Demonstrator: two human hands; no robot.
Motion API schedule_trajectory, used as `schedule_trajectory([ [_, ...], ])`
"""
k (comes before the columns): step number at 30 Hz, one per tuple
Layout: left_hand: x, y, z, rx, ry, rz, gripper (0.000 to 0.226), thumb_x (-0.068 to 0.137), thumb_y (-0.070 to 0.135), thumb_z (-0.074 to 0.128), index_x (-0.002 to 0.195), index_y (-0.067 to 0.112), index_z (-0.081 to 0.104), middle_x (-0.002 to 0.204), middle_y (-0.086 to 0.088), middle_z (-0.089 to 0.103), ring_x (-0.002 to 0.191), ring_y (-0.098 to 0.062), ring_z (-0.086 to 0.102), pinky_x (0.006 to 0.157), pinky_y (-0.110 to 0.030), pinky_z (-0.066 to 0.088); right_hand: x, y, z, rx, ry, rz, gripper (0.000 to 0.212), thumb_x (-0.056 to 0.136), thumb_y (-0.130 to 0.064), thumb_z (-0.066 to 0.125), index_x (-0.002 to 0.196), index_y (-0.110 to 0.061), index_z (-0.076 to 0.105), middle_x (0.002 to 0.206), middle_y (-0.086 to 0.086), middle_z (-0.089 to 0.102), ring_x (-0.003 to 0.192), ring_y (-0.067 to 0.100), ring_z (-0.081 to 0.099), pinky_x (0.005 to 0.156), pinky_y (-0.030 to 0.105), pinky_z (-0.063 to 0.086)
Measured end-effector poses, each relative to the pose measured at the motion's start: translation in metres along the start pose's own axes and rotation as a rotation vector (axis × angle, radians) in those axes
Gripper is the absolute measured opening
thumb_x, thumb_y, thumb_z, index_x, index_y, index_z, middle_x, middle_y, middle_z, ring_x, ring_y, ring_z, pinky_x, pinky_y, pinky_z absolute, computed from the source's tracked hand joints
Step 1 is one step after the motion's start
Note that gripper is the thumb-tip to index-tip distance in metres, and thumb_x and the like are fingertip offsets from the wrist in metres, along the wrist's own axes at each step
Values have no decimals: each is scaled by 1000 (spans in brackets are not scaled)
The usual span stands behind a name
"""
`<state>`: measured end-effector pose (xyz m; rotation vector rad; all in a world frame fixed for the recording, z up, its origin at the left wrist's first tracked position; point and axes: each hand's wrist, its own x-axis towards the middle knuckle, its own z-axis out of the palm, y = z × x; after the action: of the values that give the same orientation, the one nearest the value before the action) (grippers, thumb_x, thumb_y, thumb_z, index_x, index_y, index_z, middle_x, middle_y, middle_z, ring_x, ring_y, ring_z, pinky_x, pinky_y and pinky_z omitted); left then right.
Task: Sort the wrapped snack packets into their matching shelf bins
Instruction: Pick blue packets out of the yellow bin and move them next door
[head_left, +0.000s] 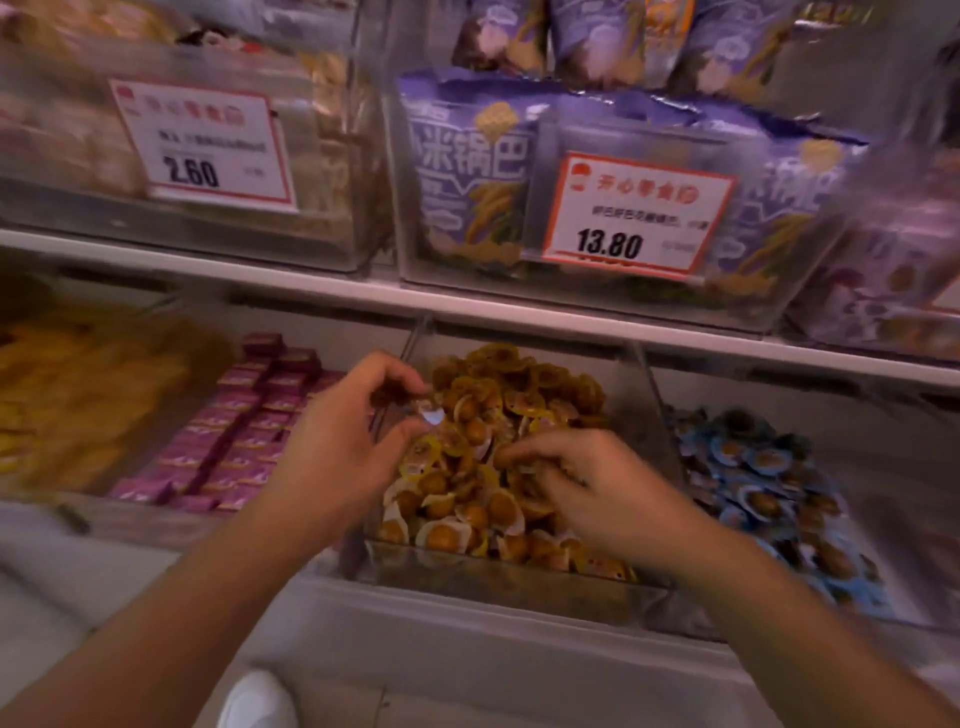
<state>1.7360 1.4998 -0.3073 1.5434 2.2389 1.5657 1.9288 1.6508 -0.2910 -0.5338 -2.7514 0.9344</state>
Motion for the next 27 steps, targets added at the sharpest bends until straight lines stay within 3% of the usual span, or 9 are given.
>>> schedule_trajectory([
  [1, -3, -3, -3, 12, -5, 9, 33, 82, 20, 77, 94, 40, 54, 102, 24, 66, 98, 5, 63, 83, -23, 52, 5, -5, 12, 65, -107, -2, 36, 99, -13, 47, 118, -37, 68, 98, -12, 73, 84, 9, 66, 78, 30, 55],
  [4, -7, -8, -9, -5, 21, 33, 32, 83, 16, 75, 97, 37, 55, 105, 25, 65, 100, 7, 62, 84, -16, 49, 22, -12, 47, 47, -360, -112, 35, 103, -19, 48, 135, -26, 59, 149, -5, 46, 135, 5, 42, 114, 20, 30],
  [6, -6, -9, -11, 5, 35, 23, 32, 85, 14, 73, 101, 37, 56, 103, 25, 64, 98, 6, 61, 83, -17, 48, 35, -10, 60, -41, -425, -103, 36, 103, -33, 48, 138, -33, 55, 160, -13, 23, 147, 9, 21, 122, 33, 14],
  [10, -3, -8, -9, 8, 11, 22, 26, 87, 24, 69, 105, 38, 57, 100, 24, 64, 97, 5, 61, 83, -27, 52, 51, 1, 53, -334, -441, -95, 39, 89, -61, 53, 126, -48, 58, 148, -20, 31, 139, 16, 28, 116, 53, 17],
  [16, 1, -12, -10, -6, -6, 41, 22, 88, 33, 67, 104, 43, 55, 100, 26, 63, 96, 5, 61, 82, -30, 54, 51, 27, 29, -622, -336, -36, 25, 78, -45, 65, 102, -39, 68, 145, -18, 35, 140, 14, 20, 114, 48, 7],
  [19, 1, -12, -11, -2, -2, 54, 22, 84, 42, 63, 104, 46, 54, 101, 27, 63, 95, 6, 61, 80, -25, 54, 43, 27, 16, -649, -324, 54, 25, 79, -35, 60, 101, -41, 69, 154, -19, 26, 144, 18, 15, 116, 55, 4],
  [22, 1, -13, -11, -9, -6, 55, 22, 85, 43, 62, 105, 47, 53, 102, 27, 62, 95, 6, 61, 80, -24, 54, 37, 16, 8, -775, -236, 31, 27, 83, -39, 58, 108, -39, 68, 145, -13, 42, 140, 22, 26, 117, 55, 11],
  [25, 0, -12, -9, -19, 8, 47, 22, 85, 38, 64, 104, 45, 54, 101, 26, 63, 95, 4, 62, 81, -29, 55, 36, -9, 21, -361, -125, -126, 25, 91, -33, 55, 109, -36, 71, 124, -11, 63, 121, 15, 53, 108, 43, 38],
  [27, 0, -11, -7, -24, 19, 41, 22, 85, 38, 64, 104, 43, 55, 101, 26, 63, 95, 3, 62, 81, -28, 54, 37, -24, 41, 37, -322, -76, 27, 98, -24, 51, 116, -32, 70, 118, -6, 68, 110, 14, 61, 99, 40, 47],
])
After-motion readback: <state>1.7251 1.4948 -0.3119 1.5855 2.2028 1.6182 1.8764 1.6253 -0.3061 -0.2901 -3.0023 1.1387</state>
